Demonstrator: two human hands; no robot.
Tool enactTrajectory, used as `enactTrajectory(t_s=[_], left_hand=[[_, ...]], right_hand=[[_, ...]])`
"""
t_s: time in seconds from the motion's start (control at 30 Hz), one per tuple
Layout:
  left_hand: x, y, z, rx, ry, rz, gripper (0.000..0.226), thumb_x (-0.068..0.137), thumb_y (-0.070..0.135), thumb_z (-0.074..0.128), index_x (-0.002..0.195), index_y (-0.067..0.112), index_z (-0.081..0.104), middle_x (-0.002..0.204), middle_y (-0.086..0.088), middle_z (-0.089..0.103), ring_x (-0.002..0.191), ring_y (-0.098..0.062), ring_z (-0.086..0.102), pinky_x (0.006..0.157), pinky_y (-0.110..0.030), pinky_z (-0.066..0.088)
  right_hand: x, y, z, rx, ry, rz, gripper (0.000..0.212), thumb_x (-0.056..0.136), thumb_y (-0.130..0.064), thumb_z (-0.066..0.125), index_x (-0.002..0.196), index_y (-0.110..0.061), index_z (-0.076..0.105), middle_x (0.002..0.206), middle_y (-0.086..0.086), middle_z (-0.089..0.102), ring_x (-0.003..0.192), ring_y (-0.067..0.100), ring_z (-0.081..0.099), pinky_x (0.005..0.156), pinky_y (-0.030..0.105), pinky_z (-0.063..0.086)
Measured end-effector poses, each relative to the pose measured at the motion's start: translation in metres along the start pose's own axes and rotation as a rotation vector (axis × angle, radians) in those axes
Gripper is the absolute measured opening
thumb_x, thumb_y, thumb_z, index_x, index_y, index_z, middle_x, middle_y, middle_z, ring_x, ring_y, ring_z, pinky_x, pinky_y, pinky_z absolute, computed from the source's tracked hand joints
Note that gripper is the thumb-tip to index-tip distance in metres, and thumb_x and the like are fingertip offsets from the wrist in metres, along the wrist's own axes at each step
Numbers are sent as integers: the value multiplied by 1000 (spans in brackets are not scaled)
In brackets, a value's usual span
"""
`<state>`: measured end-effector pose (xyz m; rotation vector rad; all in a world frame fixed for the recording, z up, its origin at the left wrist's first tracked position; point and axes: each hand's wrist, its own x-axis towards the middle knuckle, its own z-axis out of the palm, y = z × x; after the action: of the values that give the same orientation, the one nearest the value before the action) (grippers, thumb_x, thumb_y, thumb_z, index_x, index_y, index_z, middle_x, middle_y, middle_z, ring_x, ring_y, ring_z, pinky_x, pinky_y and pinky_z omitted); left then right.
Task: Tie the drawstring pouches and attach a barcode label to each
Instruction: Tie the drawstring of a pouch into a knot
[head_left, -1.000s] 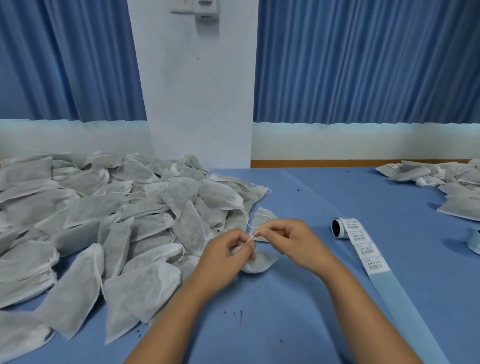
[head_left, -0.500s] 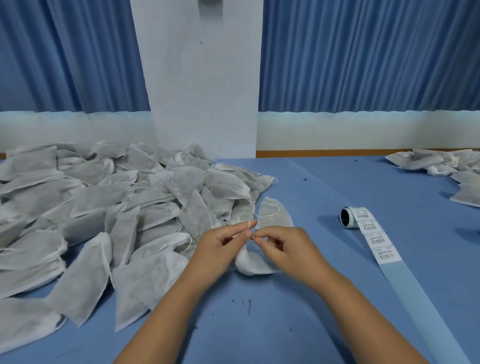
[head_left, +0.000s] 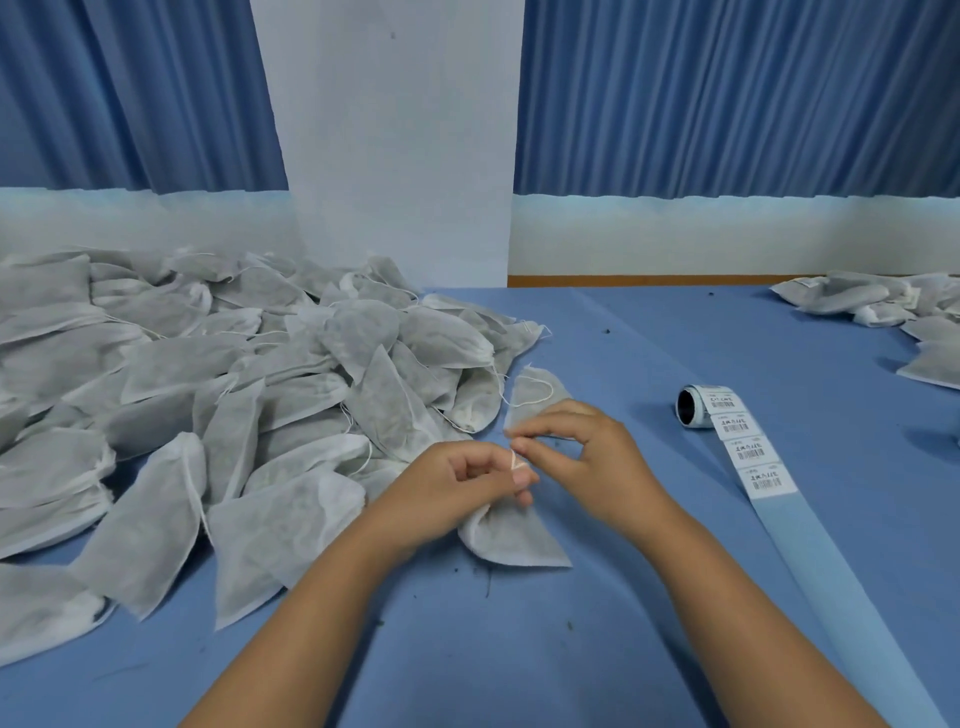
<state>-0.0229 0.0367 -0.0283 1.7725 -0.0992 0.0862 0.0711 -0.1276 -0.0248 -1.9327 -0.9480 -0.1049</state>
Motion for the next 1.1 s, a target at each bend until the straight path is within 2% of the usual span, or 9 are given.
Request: enactTrajectory(t_s=[0.1,0.2,0.27,0.4,0.53,0.67,0.8,0.93,1.1], left_hand=[[2,-3,1,-142,86,-22,16,94,26,63,84,24,76,92,-1,76,69,2,63,69,-8,44],[4,-3,0,-240,129,-71,19,94,26,63,81,25,77,92,-6,76,58,-8,53,62,-17,44],[4,-2,-1,-262,130,-75,15,88,30,62,81,23,73,89,-6,75,59,-12,52,63,-28,38],[4,-3,-4,-255,131,-84,10,82,34,64,78,25,64,70,-6,65,67,-17,55,70,-37,35],[3,-3,-5,-250,133,-70,11,82,31,66,79,22,67,70,-6,62,70,-15,56,72,-32,39],[3,-4,-5,-213,130,-43,12,87,23,70,77,18,66,72,2,66,70,-9,60,71,-20,46],[5,-6,-6,-164,198,-93,10,88,18,71,81,12,71,77,-1,70,74,-9,64,76,-23,47],[6,-6,-8,-86,254,-122,11,85,23,76,85,12,77,88,-1,75,81,-7,67,79,-21,50],[5,-4,-7,-17,255,-132,12,83,29,77,80,18,79,82,-1,74,76,-2,64,68,-10,46]], right_hand=[[-1,-1,2,-36,69,78,30,87,-27,71,109,-46,62,109,-13,60,105,0,52,93,13,37],[1,-7,-2,156,112,148,14,85,-16,72,85,-31,71,85,-8,69,78,0,59,73,12,43],[0,-12,-5,262,-7,159,11,85,-14,72,79,-22,74,78,-9,72,72,-1,61,70,10,44],[-5,-17,-3,347,-178,194,4,83,-19,75,84,-22,77,86,-4,75,86,9,69,80,18,52],[-4,-14,0,365,-100,241,12,79,-20,81,88,-23,74,91,6,73,81,11,64,75,17,51],[-6,-17,0,353,-164,229,7,80,-19,79,86,-21,77,87,-1,75,78,5,64,74,14,51],[-5,-17,-4,320,-121,282,7,79,-20,81,77,-15,75,78,0,74,67,2,59,63,11,46],[-4,-16,-4,358,-112,351,10,81,-19,77,72,-22,72,73,-4,69,65,5,56,61,15,45],[-3,-18,-2,545,-151,440,18,83,-16,74,68,-24,70,78,1,69,63,5,59,57,18,45]])
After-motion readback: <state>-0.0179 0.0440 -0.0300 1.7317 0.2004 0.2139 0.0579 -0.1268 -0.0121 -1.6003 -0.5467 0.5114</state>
